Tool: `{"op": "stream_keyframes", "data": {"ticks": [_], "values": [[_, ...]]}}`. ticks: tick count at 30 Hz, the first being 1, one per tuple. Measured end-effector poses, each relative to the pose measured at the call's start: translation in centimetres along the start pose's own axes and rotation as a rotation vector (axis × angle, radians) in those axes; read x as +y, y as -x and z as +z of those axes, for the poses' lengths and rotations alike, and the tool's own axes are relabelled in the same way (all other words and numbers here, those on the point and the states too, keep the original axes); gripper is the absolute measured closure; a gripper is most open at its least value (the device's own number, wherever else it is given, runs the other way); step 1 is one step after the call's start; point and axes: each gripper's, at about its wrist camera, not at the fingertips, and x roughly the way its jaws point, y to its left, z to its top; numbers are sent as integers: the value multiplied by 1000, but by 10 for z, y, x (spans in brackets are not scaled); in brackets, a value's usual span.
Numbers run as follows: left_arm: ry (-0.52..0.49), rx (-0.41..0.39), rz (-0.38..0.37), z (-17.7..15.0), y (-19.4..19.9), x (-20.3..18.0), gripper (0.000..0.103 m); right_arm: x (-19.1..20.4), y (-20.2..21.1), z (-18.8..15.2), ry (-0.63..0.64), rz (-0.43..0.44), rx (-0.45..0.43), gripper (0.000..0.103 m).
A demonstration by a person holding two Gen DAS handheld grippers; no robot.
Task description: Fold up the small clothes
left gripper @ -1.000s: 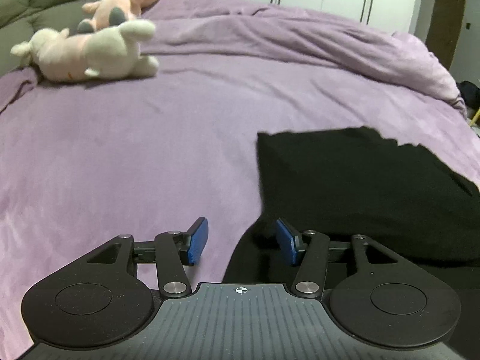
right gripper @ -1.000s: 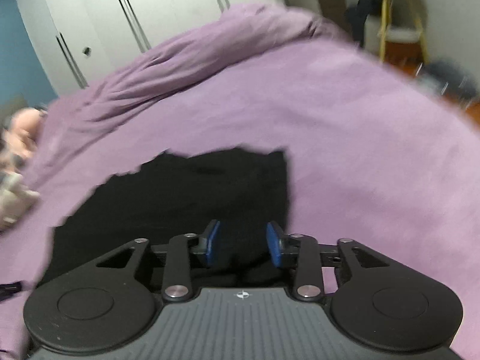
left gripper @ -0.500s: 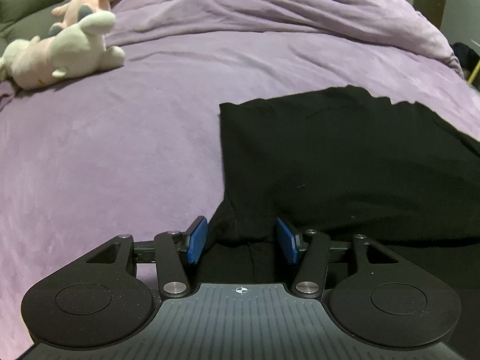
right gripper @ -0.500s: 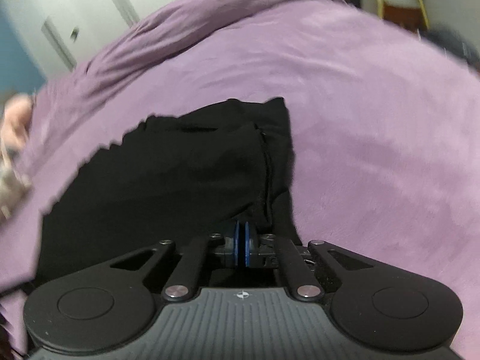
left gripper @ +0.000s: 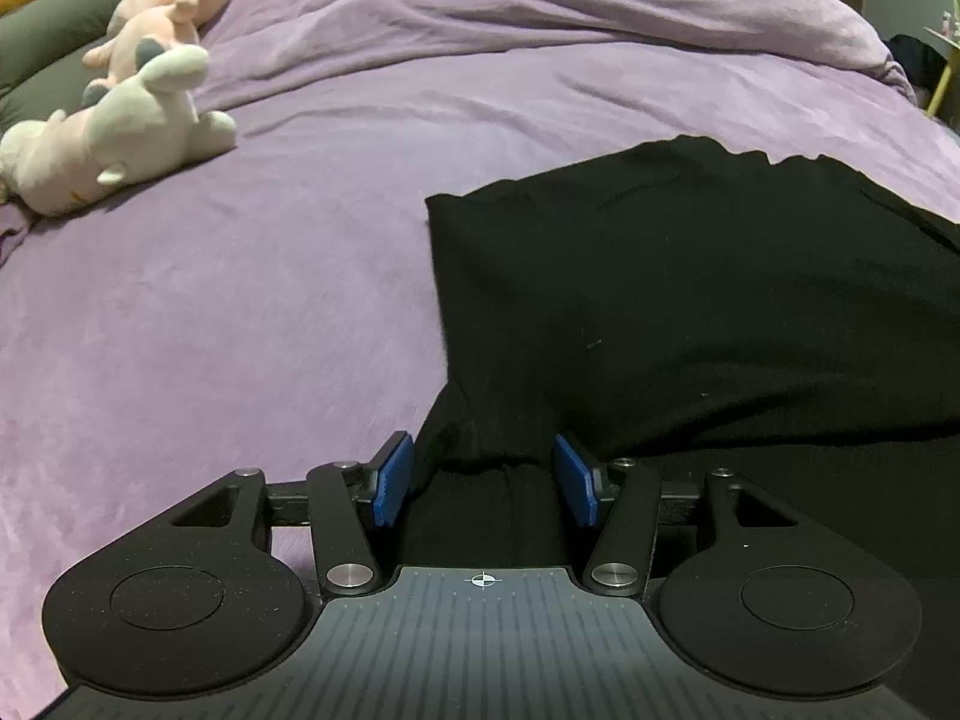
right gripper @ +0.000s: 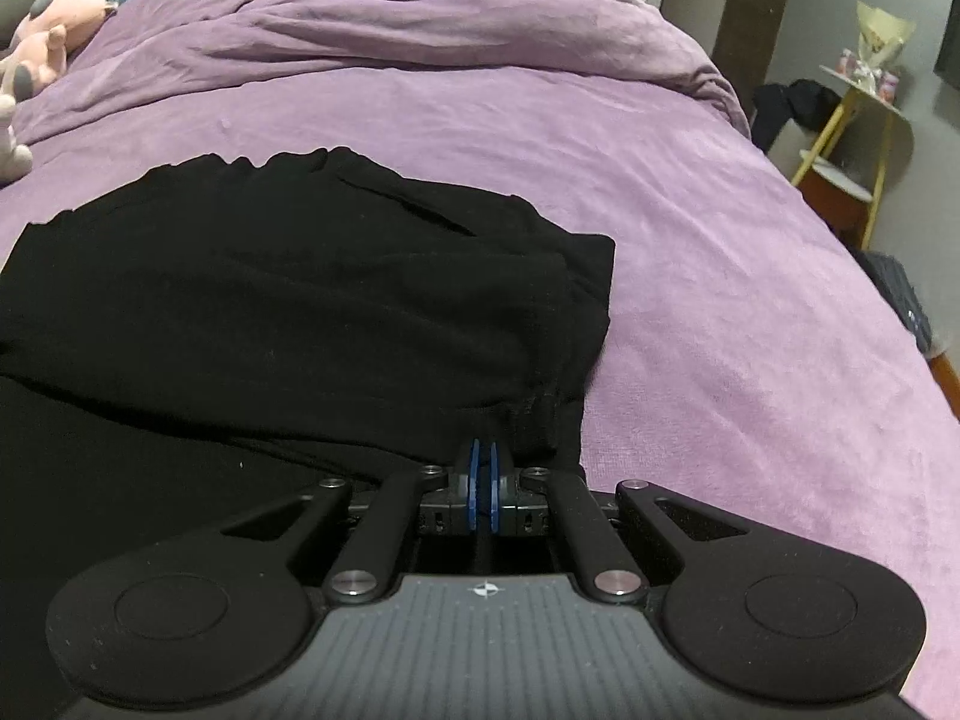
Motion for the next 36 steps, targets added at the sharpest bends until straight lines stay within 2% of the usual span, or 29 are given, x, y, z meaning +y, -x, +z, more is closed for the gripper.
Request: {"op": "stream_keyframes", "data": {"ticks": [3,12,18,20,21,22,23,26,29,30,31,34,36], "values": [[-10,7,8,0,1,-2,45,8,1,-3,64,-28,-16,102],[-35,13,31,-2,1,-6,44,15,1,-6,136,-44,-30,102],[-33,36,42,-4,6,-4,41,15,9,-1,113,-48,7,100],[-28,40,43,-5,11,-2,41,10,20,-2,68,-29,15,95],[-24,43,40,-6,14,-1,41,6,28,-4,36,-15,28,86],[-18,46,39,-7,18,1,41,-1,38,-9,-13,6,38,70],[-7,46,34,-9,25,4,42,-11,52,-18,-76,44,39,65],[30,11,-58,-24,57,21,44,-44,92,-56,-242,180,64,61],[61,0,-165,-51,95,45,40,-73,131,-102,-361,252,111,60],[59,4,-189,-63,108,53,39,-82,144,-118,-396,265,121,55],[54,9,-204,-73,118,60,36,-90,157,-133,-424,262,132,49],[43,48,-202,-112,144,82,32,-103,181,-165,-479,263,157,48],[47,74,-190,-136,153,93,32,-106,184,-177,-502,315,168,48]]}}
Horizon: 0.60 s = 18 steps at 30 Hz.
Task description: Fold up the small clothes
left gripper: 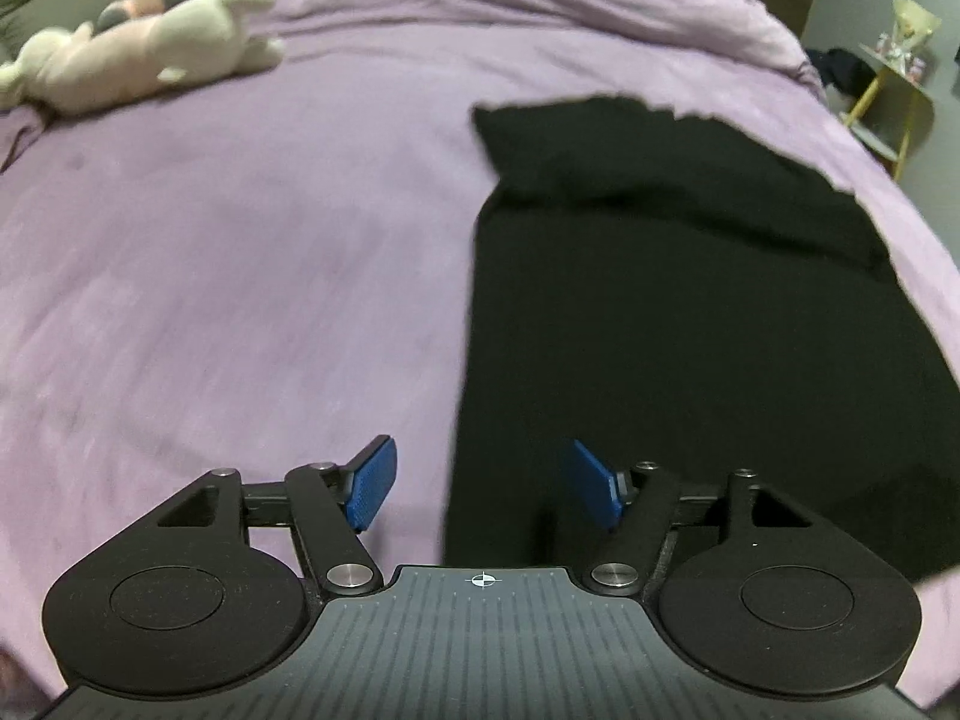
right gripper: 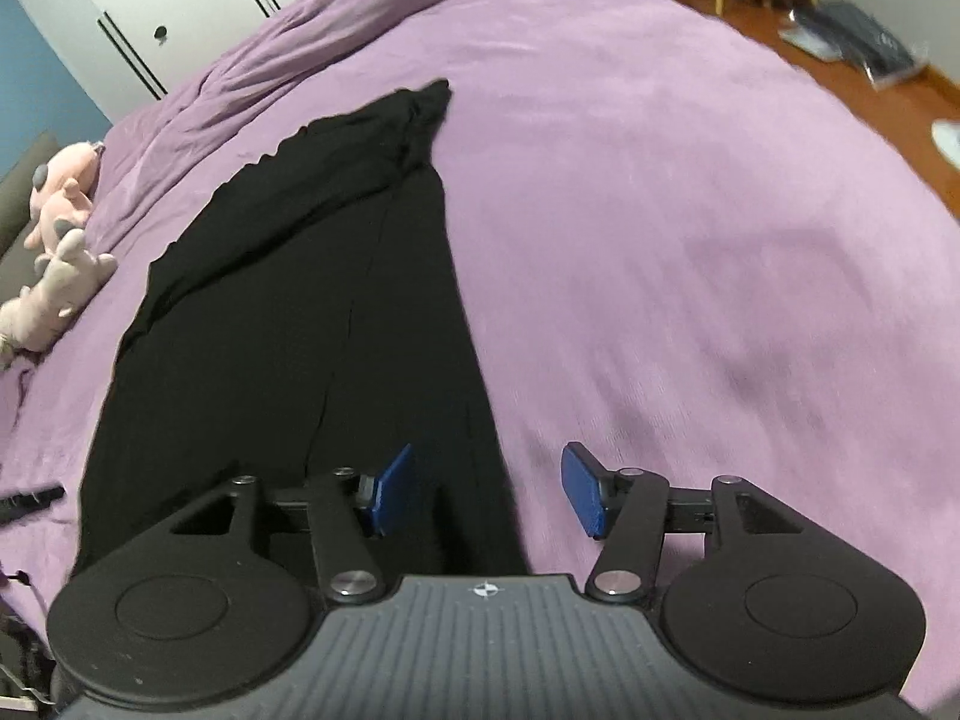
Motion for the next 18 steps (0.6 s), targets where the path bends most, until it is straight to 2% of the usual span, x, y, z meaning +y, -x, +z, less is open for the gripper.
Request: {"op": "stream_keyframes", "data": {"ticks": [4,9,12,15,17,18], "values": [[95,70,-12,-30,-2,17,34,-3,-14,-5,-40,85,41,48],[197,88,-104,-45,-8,25,36,7,-19,-8,16,62,43,48],[200,99,-119,-44,-9,24,41,10,-16,-12,52,43,45,61],[235,118,-179,-43,-10,29,64,10,-17,-12,66,29,49,75],[252,135,-197,-43,-13,31,69,8,-16,-12,68,21,50,80],[243,138,-195,-43,-13,31,71,8,-16,-13,70,22,51,86]]}}
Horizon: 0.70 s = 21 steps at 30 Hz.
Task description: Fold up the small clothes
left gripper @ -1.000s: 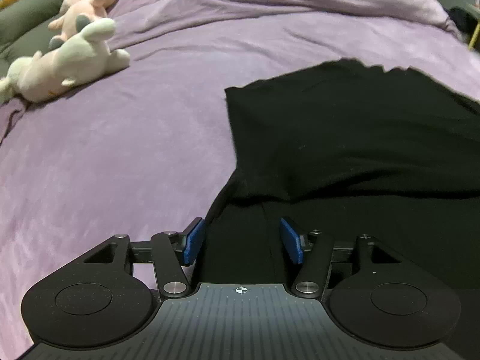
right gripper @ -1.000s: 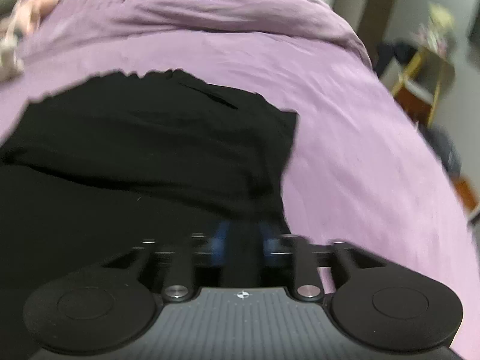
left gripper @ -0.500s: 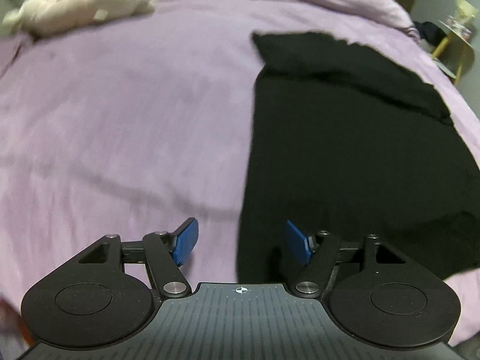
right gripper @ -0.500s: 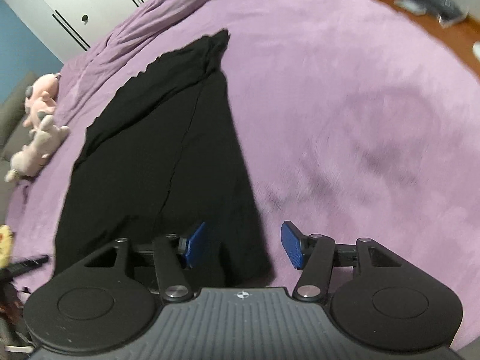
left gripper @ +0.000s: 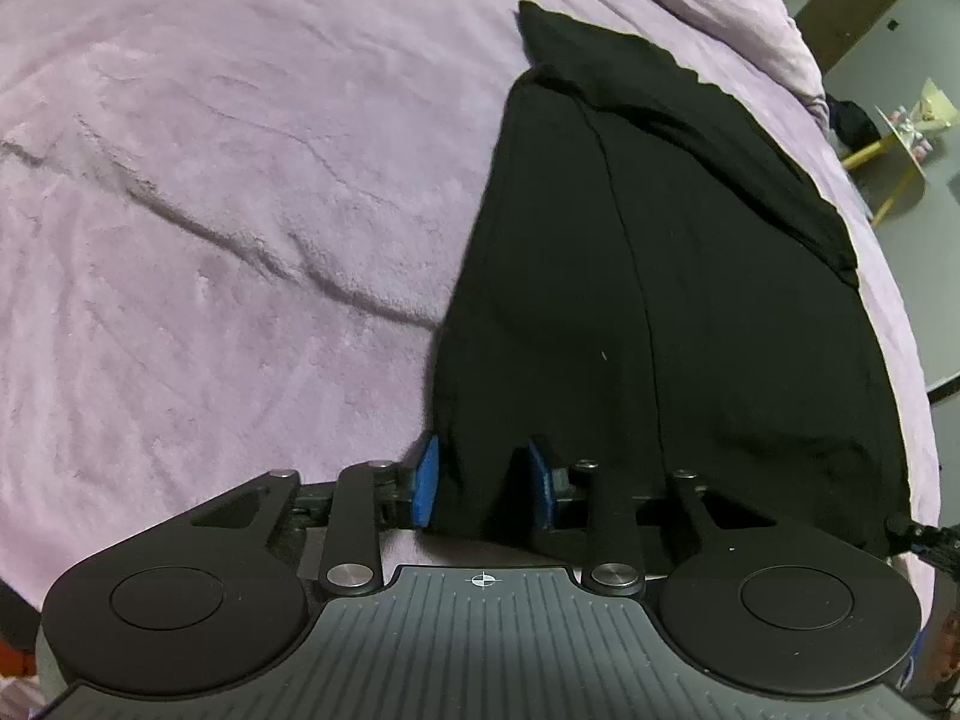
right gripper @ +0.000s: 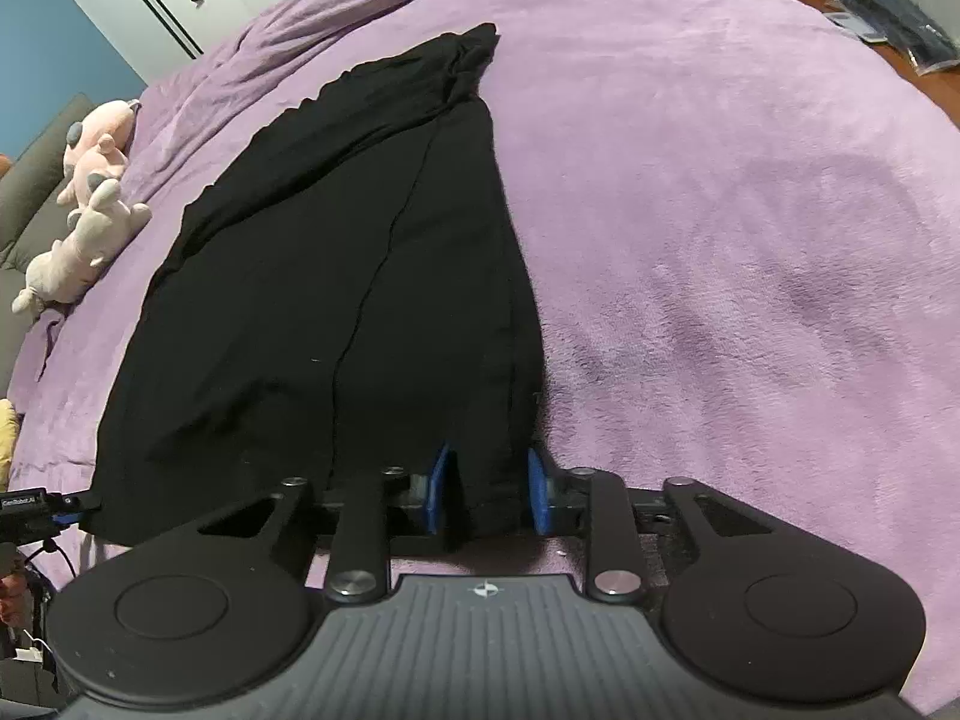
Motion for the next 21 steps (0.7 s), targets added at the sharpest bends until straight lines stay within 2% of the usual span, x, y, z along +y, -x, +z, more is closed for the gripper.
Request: {"op": "stream_keyframes", "data": {"ticks": [1,4,12,16,21], "values": [[-10,4,1,-1,0,0,79,0,0,1,1,10,3,90],[-23,14,-23,0,1,-1,93,-3,0,3,-31,70,9,94],[46,-72,-189,15,27,-14,96,-18,0,21,-209,281,-21,95],[80,-119,-262,33,38,-23,96,-18,-5,37,-252,339,-27,95],[146,-159,-269,63,39,-27,96,-21,-12,67,-339,399,-73,95]]}}
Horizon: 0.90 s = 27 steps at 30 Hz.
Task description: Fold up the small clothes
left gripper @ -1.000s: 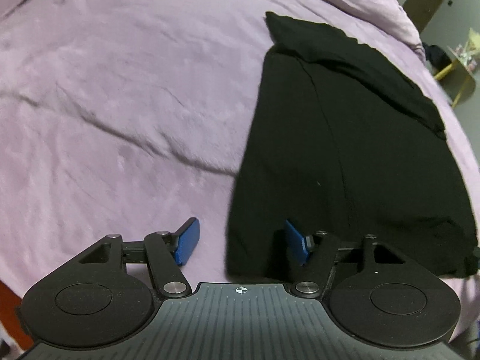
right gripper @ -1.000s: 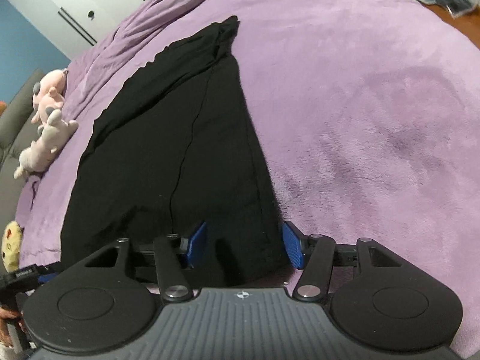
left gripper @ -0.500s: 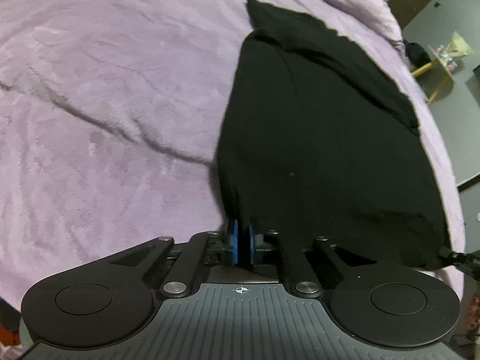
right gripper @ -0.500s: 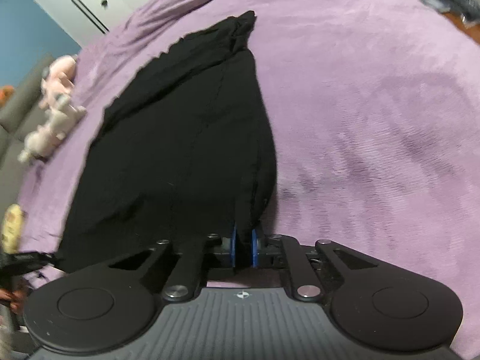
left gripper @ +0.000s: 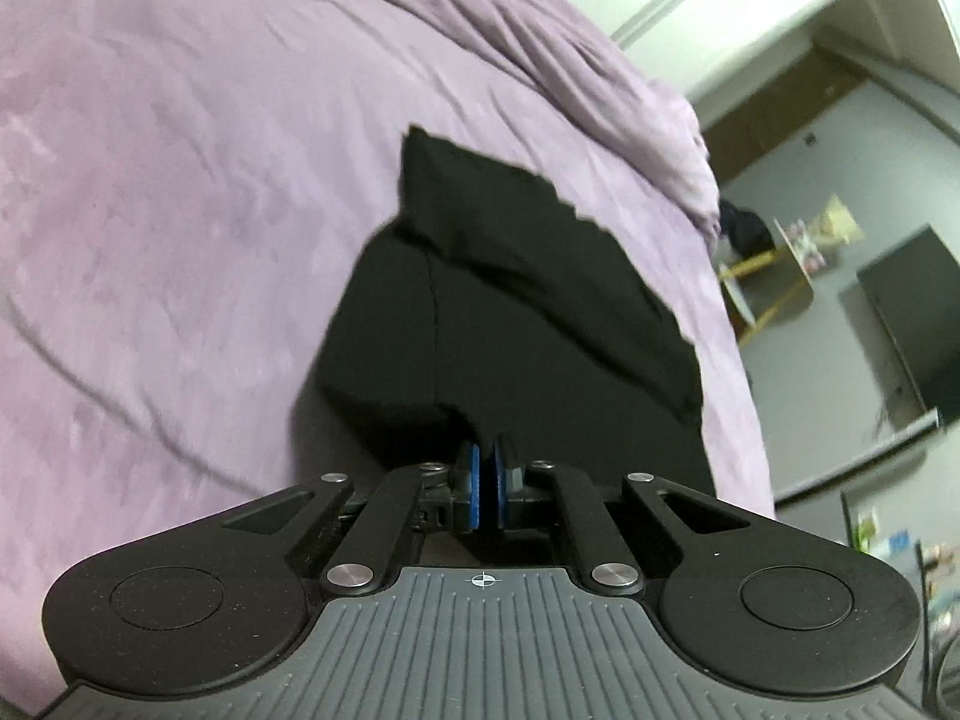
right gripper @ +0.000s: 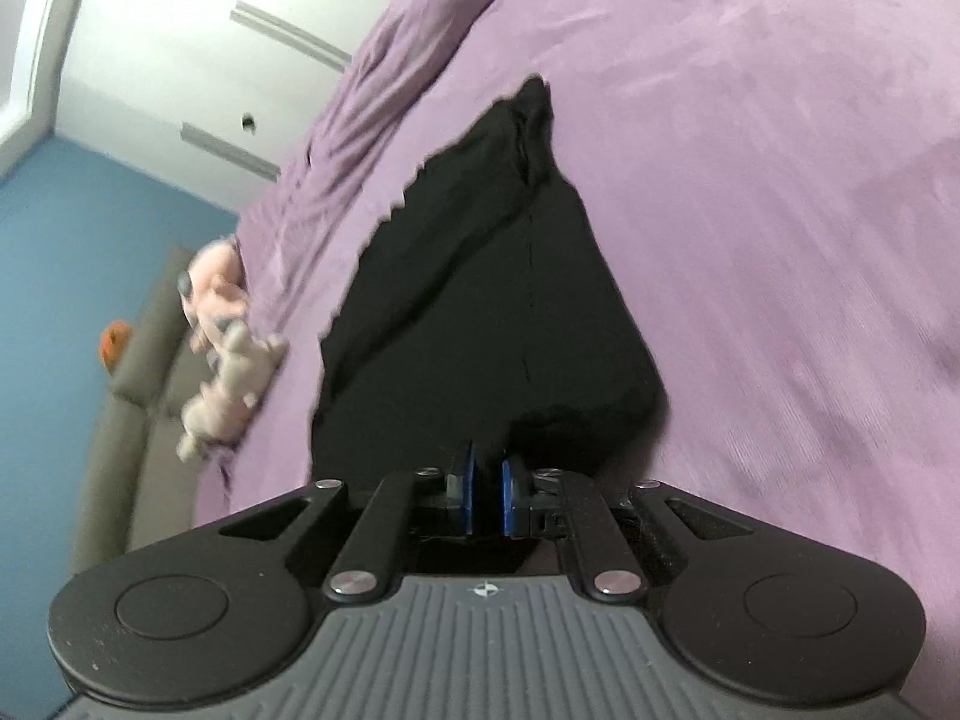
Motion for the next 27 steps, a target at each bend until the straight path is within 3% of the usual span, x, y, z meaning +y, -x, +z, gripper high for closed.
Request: {"op": "stream_keyframes", "data": {"ticks": [3,9,15,17,21,24,27], "values": [[60,-24,26,23,-13,1,96,1,-11,22,-44,2,-36,95],[159,-28,71,64,-59,6,96,-3,-44,69,-127,-89,-106,95],[168,-2,158,90,-105,13,96,-10,-77,92,-131,-178,-103,95],[199,13,176,94,-113,19,96,-10,-84,97,-120,-170,-106,92],[269,9,144,98,-121,34,92,-19,-73,101,-171,-115,-166,76],[267,-23,150,99,-118,42,82,-10,-65,100,-65,-183,-178,74],[201,-50,175,99,-108,42,80,1,-54,94,91,-265,-193,70]]}}
